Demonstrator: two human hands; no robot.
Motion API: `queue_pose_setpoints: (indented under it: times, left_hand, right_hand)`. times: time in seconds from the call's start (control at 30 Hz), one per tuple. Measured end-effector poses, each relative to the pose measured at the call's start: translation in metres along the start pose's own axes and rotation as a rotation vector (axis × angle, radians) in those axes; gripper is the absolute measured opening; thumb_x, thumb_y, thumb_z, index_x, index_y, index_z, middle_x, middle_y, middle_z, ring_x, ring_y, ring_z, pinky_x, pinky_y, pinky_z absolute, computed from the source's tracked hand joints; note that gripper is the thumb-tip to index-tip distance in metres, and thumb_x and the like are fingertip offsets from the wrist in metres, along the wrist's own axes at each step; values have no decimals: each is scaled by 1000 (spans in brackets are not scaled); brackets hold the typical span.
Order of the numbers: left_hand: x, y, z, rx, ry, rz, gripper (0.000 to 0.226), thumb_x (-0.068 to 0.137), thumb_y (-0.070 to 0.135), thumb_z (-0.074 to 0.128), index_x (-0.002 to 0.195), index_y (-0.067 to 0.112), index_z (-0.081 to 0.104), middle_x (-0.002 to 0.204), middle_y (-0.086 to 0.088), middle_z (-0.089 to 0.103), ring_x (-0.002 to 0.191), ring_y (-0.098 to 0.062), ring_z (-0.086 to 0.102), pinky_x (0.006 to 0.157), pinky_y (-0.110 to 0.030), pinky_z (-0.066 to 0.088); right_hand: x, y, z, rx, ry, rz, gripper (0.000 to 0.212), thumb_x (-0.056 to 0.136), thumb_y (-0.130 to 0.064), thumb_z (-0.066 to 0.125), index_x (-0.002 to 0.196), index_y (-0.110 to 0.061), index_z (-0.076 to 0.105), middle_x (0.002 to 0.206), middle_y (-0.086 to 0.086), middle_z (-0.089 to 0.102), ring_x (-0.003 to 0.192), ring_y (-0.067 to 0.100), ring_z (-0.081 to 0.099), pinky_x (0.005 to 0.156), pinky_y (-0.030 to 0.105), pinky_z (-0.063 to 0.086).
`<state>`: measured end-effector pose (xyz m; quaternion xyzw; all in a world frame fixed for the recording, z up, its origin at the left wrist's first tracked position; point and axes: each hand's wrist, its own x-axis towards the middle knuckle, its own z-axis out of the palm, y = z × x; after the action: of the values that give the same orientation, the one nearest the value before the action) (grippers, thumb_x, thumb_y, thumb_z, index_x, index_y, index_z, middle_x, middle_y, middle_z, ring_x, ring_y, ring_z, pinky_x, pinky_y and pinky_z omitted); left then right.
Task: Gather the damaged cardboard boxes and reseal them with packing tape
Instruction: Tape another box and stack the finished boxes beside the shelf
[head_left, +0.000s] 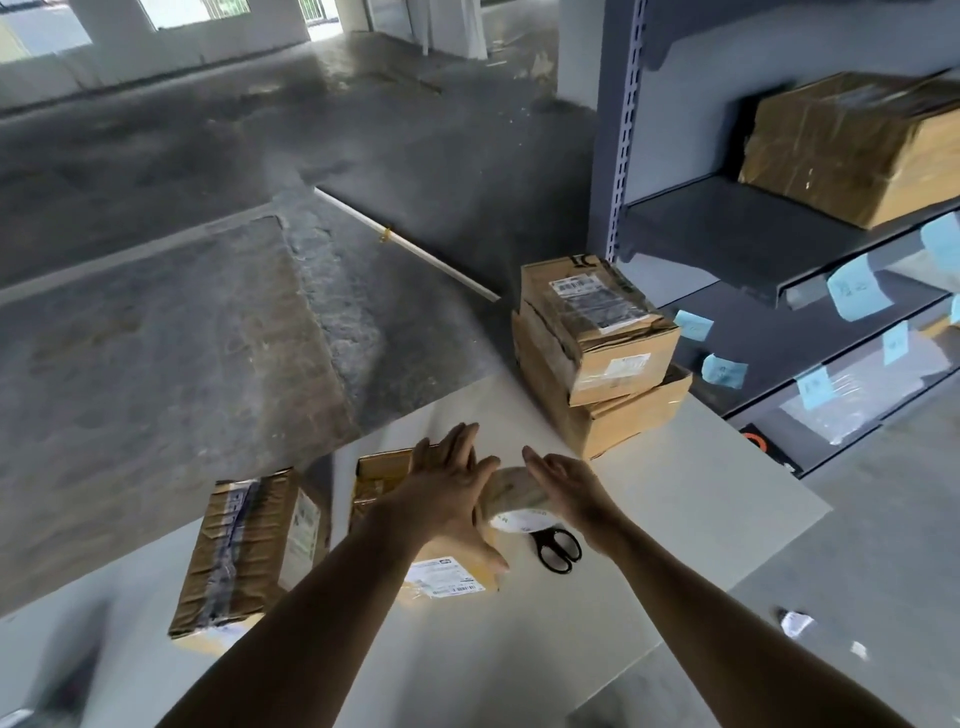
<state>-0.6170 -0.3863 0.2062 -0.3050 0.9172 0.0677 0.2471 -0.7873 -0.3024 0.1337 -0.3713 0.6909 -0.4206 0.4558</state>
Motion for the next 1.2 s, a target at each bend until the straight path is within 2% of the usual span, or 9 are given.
queue_pose_setpoints:
  times: [0.1,0.23,0.6,0.77,0.87,0.93,0.97,1.1,1.2]
  left_hand:
    - [1,-4,-6,7,-66,16,120,61,74,74,151,28,10,159,-9,-23,147,-36,-23,121,-55,1]
    - [-3,0,-5,37,82,29,86,67,56,73,135,27,29,129,-3,21,132,-28,20,114,-44,20]
    - [-8,1,-4,-66,131,53,77,66,46,71,131,30,33,118,2,22,122,-20,21,104,-35,23]
    - [-16,3,-5,-73,89,-2,73,67,45,70,128,27,34,118,0,22,121,-22,21,104,-36,20]
    - [-28,4,0,-69,81,-32,66,67,42,69,122,24,36,114,-1,23,117,-22,23,98,-34,20]
    - [-37,2,4,-77,88,-65,61,66,42,68,114,22,37,110,-1,23,116,-23,26,101,-36,21]
    - [-42,2,6,-92,82,-89,59,66,42,68,112,21,36,110,-1,23,115,-23,26,103,-38,23]
    - [-59,1,16,-139,39,-183,59,67,45,68,107,21,31,109,-1,21,115,-26,25,105,-42,24]
    - [-67,-2,18,-131,-76,-228,91,62,68,70,125,18,27,119,-2,21,123,-30,24,109,-46,23]
  right_hand:
    - [-2,5,3,23,3,-20,88,79,-81,49,91,5,65,91,25,67,83,36,67,74,46,57]
    - [2,7,4,-22,20,-6,63,94,-62,47,90,-2,66,91,20,67,87,31,67,73,38,59]
    - [2,7,-2,-218,87,43,55,92,-65,48,77,-13,61,63,0,54,57,11,50,56,20,41]
    - [3,-18,-14,-382,-31,-163,36,90,-36,70,122,-20,66,76,4,54,65,18,56,64,25,51]
    - [11,-9,-12,-416,-195,-159,60,53,-36,94,105,-16,74,61,8,59,46,21,57,40,24,51]
    - [1,-22,-3,-400,-171,-180,49,70,-47,80,101,-10,70,69,8,59,62,29,63,56,34,57]
    - [-1,-26,2,-492,-3,-277,44,81,-50,71,94,-8,64,75,4,58,73,27,62,65,31,54]
    - [7,-24,23,-486,12,-202,49,82,-55,72,64,-16,49,69,0,53,68,20,58,56,27,43]
    - [6,-33,30,-537,-71,-223,49,81,-59,71,60,-21,47,65,-4,51,67,19,57,57,28,42]
